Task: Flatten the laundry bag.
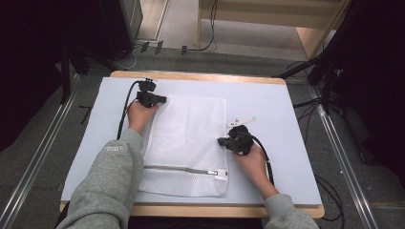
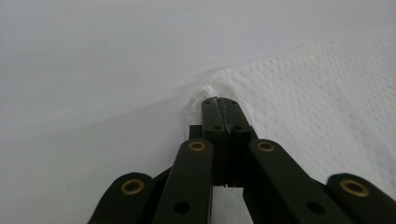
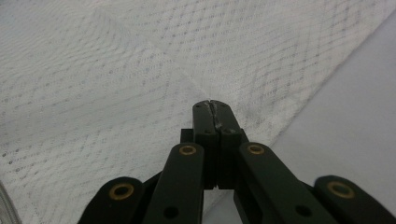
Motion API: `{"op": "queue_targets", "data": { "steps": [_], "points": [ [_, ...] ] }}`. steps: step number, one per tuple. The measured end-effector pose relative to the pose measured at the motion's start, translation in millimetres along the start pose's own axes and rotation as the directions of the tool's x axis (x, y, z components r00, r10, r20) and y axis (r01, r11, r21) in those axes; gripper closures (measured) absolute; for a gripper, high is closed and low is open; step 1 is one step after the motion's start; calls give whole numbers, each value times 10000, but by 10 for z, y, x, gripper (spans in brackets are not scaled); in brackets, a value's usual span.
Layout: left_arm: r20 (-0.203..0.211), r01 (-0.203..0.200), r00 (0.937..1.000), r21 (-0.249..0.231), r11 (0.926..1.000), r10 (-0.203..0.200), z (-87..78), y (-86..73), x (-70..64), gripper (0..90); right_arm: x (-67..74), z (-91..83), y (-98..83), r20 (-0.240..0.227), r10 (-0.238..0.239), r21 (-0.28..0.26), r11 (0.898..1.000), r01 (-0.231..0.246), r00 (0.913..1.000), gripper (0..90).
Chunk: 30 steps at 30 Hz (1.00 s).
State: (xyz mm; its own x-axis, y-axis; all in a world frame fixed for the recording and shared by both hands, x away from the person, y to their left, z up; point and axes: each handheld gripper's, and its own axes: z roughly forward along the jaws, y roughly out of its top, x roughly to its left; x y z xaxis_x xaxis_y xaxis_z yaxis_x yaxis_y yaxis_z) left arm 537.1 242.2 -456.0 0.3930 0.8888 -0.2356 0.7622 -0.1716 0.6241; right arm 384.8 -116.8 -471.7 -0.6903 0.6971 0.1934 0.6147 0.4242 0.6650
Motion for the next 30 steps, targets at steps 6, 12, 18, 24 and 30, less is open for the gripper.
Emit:
{"op": "queue_targets", "data": {
  "steps": [6,12,18,24,30],
  "points": [
    [475,615,9971,-474,9970,-592,-58,23,68,855,-1,2,1,1,22,8,10000,-22,10000,900],
    [112,407,9991,-354,9985,-403,-7,56,38,673,-3,2,1,-19,46,5,10000,-46,10000,900],
    [-361,36,9993,-107,9999,-40,-1,44,68,775,-2,4,0,-30,-13,-26,10000,12,10000,900],
    [72,158,9999,-146,9998,-157,-8,31,94,702,-2,4,0,-17,13,-8,10000,-13,10000,900],
    [-45,-72,10000,-301,9995,70,8,-19,71,899,4,7,3,-11,33,-22,10000,-33,10000,900]
  ]
}}
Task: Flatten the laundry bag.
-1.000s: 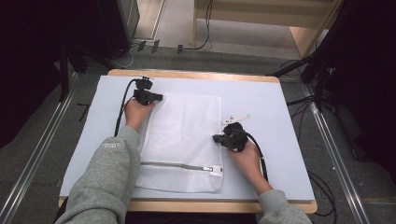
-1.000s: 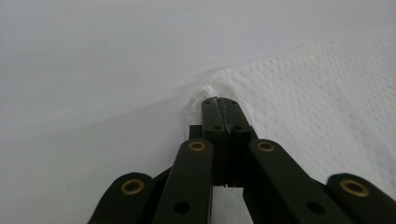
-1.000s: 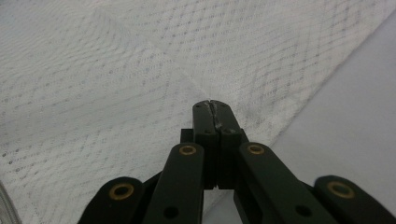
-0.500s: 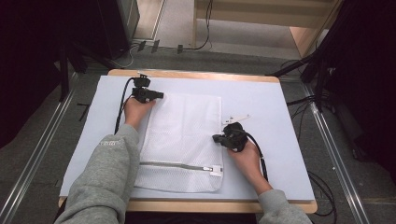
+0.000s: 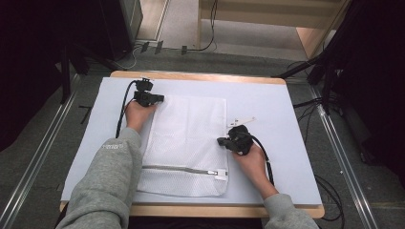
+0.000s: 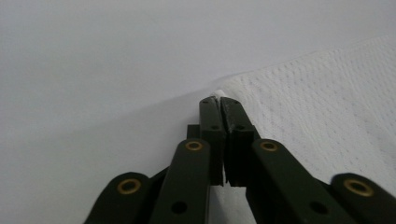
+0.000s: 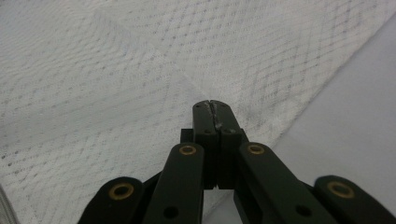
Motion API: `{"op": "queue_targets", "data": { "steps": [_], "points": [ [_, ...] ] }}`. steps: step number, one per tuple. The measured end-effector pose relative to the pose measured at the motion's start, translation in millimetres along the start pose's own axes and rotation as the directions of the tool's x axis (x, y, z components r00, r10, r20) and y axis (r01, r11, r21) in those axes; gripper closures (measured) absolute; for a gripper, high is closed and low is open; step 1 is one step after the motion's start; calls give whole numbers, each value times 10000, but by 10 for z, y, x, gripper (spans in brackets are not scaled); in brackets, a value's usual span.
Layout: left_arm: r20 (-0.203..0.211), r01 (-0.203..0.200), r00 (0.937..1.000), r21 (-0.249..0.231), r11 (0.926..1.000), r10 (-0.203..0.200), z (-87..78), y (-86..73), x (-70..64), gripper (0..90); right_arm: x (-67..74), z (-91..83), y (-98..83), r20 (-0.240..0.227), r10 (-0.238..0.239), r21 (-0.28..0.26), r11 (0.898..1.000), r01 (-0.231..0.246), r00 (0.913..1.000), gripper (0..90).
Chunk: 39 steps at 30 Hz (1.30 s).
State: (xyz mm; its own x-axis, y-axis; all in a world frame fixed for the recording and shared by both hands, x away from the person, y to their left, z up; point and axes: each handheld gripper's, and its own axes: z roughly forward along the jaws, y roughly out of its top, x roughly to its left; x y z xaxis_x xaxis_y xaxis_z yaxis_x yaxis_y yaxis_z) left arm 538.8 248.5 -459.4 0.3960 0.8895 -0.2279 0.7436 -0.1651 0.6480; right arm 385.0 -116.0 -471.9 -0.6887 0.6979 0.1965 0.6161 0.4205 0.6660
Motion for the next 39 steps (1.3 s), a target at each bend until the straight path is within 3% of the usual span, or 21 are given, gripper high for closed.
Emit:
{"op": "queue_targets", "data": {
  "steps": [5,8,10,13,17,21,28,32,39],
  "points": [
    [-190,598,9980,60,9982,-597,-55,5,97,900,-1,-1,-2,11,-75,6,10000,75,10000,900],
    [-558,797,9953,86,9968,-791,-125,1,204,900,-8,0,-6,-31,-72,-29,10000,72,10000,900],
    [-261,1071,9939,65,9942,-1069,-156,-5,253,899,-10,-1,-7,-46,-9,-22,10000,9,10000,900],
    [-25,1122,9937,-141,9936,-1123,-214,-4,263,836,-15,1,-6,-92,37,-31,10000,-38,10000,900],
    [251,815,9964,-207,9965,-810,-334,22,196,788,-16,-25,2,-83,138,-31,9999,-139,9999,900],
    [562,454,9975,-275,9986,-438,-495,14,111,723,4,-160,-15,-172,125,-202,9997,-129,9998,900],
    [778,-206,9967,-137,9997,216,-712,-103,-25,665,105,-342,-120,-319,-121,-450,9989,106,9994,864],
    [1123,-443,9928,287,9986,408,-742,-213,-91,623,150,-382,-157,-516,-249,-537,9983,221,9984,763],
    [1581,-895,9841,451,9950,813,-839,-384,-243,539,183,-460,-257,-613,-368,-629,9975,329,9974,635]
  ]
}}
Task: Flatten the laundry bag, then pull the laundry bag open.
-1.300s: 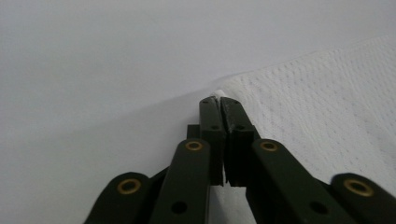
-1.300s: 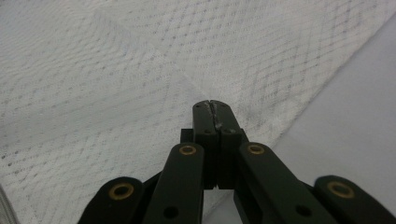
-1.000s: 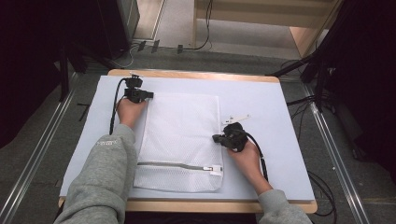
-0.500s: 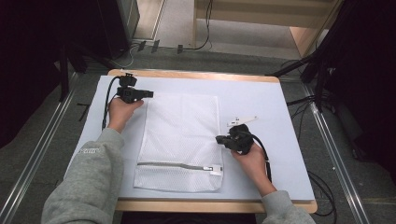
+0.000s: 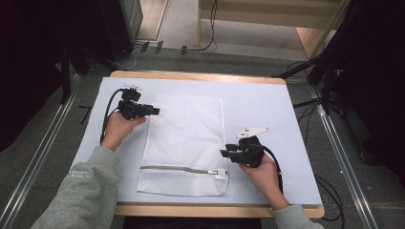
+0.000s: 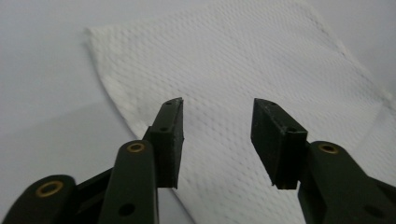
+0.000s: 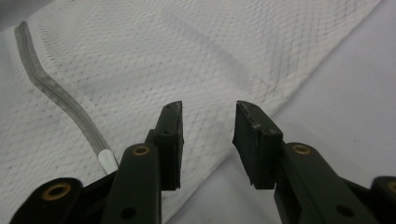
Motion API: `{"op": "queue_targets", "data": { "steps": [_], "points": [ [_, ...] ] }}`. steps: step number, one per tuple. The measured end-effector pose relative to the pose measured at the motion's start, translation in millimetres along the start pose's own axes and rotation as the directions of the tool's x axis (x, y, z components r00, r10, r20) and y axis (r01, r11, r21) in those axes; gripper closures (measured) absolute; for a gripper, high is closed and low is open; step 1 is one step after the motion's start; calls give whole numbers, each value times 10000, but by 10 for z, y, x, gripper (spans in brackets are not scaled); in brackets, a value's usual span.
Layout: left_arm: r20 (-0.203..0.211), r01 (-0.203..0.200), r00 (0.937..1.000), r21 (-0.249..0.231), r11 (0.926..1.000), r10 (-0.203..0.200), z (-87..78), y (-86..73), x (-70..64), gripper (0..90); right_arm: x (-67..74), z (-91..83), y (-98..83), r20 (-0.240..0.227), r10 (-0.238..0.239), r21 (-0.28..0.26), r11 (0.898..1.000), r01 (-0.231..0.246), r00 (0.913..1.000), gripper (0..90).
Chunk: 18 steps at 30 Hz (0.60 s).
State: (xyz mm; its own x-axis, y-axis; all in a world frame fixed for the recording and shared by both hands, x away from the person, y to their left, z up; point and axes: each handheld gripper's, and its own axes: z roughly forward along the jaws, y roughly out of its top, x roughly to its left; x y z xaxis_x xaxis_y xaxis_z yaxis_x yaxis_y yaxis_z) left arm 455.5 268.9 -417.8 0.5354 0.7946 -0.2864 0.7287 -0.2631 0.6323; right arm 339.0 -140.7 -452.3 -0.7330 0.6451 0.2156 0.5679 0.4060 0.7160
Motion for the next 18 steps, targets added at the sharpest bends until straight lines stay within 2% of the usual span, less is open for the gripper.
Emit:
{"op": "queue_targets", "data": {
  "steps": [7,13,16,18],
  "points": [
    [373,-244,9990,-21,9997,245,-44,-125,-174,451,-6,-31,-65,-68,140,115,9998,-139,9999,618],
    [413,-594,9974,-26,9982,595,-103,-184,-301,411,14,-47,-73,-59,50,55,10000,-50,10000,619],
    [582,-611,9964,-38,9981,612,-127,-223,-363,396,31,-45,-75,-106,94,91,9999,-93,9999,618],
    [464,-860,9952,29,9963,857,-149,-254,-417,391,41,-41,-77,-74,87,105,9999,-86,9999,620]
  ]
}}
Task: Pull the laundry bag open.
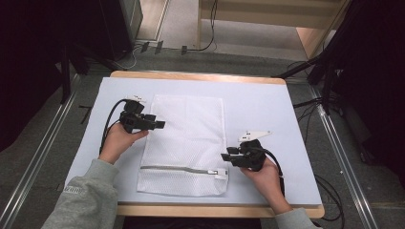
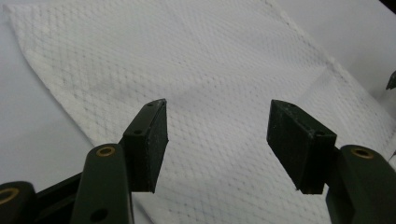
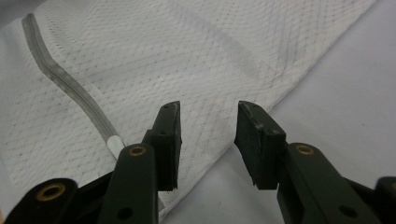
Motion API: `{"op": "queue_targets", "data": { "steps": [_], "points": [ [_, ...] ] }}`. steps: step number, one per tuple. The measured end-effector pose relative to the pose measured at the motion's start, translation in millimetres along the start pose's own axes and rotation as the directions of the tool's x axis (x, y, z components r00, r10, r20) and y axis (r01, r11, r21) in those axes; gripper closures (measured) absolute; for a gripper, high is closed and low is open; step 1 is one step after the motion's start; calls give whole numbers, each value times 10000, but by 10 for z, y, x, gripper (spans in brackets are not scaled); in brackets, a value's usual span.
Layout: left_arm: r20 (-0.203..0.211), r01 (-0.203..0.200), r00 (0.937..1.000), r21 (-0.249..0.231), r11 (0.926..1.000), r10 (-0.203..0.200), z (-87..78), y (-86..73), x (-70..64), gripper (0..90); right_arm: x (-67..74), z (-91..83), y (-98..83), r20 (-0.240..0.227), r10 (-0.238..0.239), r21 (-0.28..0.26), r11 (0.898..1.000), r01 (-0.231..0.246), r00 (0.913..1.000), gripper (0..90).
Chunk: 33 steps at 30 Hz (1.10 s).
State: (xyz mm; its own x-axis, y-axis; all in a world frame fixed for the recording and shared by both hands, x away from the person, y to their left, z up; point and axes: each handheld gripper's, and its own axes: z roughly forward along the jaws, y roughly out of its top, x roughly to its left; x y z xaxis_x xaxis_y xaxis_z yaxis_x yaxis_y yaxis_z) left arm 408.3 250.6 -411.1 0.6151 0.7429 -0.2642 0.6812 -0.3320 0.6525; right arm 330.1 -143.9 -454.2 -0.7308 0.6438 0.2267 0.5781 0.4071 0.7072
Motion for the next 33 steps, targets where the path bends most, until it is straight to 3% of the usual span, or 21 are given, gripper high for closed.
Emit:
{"op": "queue_targets", "data": {
  "steps": [8,20,24,28,33],
  "points": [
    [358,-87,9993,-67,9999,89,-63,-112,-214,370,42,-2,-28,49,27,45,10000,-28,10000,653],
    [920,-773,9928,43,9970,766,-5,-275,-583,367,147,115,-58,-522,172,793,9968,-130,9985,900],
    [1116,-825,9904,45,9966,814,27,-306,-651,368,176,150,-49,-730,262,901,9957,-195,9970,900],
    [1187,-893,9890,52,9960,881,44,-326,-711,370,236,169,-55,-876,64,1013,9948,25,9961,900],
    [1389,-967,9858,70,9953,948,57,-344,-800,376,280,157,-91,-842,-29,1155,9932,126,9964,900]
  ]
}}
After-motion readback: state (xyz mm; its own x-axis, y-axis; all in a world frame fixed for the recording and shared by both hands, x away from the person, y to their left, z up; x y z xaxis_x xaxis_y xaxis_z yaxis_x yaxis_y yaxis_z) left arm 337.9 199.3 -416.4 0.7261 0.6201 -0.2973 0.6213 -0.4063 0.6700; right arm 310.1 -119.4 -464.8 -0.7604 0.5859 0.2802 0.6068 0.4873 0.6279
